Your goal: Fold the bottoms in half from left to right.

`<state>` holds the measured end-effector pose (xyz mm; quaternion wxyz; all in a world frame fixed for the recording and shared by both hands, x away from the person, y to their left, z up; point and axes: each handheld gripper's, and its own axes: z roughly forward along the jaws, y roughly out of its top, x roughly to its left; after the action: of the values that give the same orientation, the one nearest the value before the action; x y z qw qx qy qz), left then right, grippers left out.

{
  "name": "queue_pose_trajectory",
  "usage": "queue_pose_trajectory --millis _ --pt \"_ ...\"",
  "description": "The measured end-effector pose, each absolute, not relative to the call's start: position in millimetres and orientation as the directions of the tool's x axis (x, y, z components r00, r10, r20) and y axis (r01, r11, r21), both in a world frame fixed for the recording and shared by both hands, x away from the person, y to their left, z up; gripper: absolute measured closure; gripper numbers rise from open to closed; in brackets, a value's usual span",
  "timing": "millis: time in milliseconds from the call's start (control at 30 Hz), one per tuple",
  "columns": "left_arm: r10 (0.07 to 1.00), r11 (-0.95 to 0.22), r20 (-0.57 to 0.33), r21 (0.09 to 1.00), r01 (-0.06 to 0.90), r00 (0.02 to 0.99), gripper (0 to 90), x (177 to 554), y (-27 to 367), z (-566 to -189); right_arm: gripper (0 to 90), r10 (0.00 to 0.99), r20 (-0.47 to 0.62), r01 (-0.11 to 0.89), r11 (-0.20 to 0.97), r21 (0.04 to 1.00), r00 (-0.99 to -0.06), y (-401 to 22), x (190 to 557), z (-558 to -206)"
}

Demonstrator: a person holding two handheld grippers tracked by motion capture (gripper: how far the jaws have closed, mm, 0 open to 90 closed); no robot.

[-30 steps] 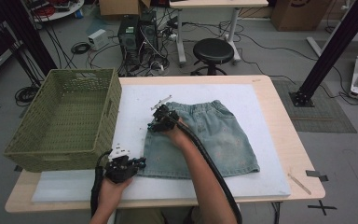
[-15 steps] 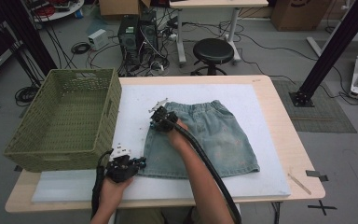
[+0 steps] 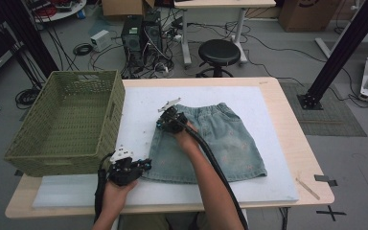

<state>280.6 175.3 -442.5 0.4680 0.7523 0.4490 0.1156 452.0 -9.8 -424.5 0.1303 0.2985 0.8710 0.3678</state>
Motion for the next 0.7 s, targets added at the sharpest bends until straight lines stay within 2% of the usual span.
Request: queue_pose_trajectory --millis 133,367,700 --pt "0.777 -0.148 -0.254 0.816 0.559 0.576 86.0 280 174 -440 87.4 0.618 0.030 0.438 0.520 0.733 -0.785 -16 453 -422" --pt "0.738 -0.124 -0.278 0.840 0.528 0.615 86.0 280 164 -425 87.4 0.619 0.028 0.419 0.497 0.759 -0.785 -29 450 -408" --pt "0.653 -0.126 -0.292 0.868 0.480 0.699 86.0 290 127 -397 87.6 0.646 0.012 0.399 0.457 0.795 -0.763 -71 443 -379"
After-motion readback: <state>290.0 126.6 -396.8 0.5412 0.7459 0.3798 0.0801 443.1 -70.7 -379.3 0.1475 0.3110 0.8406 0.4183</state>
